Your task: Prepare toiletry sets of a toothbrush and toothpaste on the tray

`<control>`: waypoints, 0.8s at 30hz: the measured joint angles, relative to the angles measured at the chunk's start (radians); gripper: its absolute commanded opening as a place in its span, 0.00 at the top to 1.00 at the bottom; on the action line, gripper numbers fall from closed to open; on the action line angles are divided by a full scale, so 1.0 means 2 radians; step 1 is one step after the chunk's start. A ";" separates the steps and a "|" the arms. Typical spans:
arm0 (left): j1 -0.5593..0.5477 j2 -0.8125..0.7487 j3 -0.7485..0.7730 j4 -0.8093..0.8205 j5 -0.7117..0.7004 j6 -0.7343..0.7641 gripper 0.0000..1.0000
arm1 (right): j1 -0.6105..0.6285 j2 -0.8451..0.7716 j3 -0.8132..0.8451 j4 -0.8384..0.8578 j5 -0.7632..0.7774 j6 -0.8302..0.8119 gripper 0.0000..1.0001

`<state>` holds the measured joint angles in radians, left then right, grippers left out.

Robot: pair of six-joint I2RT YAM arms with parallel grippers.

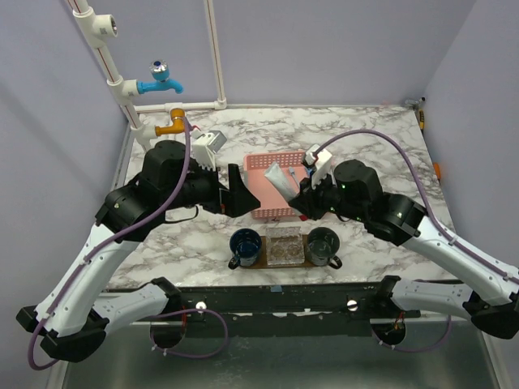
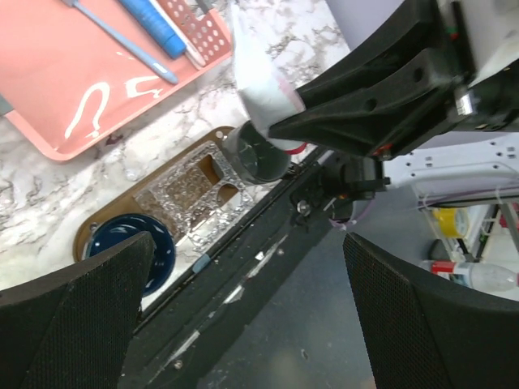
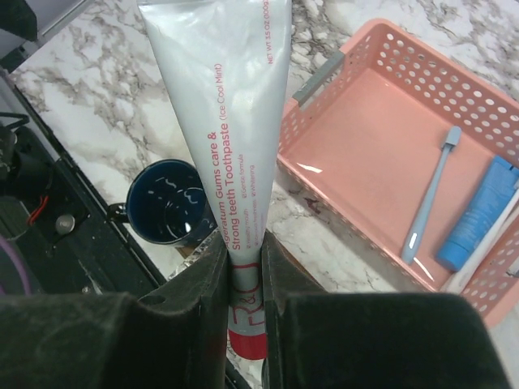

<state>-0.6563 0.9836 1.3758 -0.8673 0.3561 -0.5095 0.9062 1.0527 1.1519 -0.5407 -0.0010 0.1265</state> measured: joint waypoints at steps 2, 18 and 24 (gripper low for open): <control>0.001 0.003 0.011 -0.004 0.009 -0.004 0.01 | 0.012 0.000 0.002 -0.002 0.002 -0.002 0.82; 0.029 0.024 0.064 -0.056 0.053 -0.012 0.07 | 0.174 0.033 0.050 -0.019 0.106 -0.002 0.82; 0.047 0.019 0.045 -0.057 0.068 -0.010 0.18 | 0.212 0.048 0.060 -0.019 0.153 -0.002 0.82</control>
<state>-0.5621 1.0206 1.4658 -0.9821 0.4923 -0.5304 1.3312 1.1481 1.2728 -0.5777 0.3046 0.1226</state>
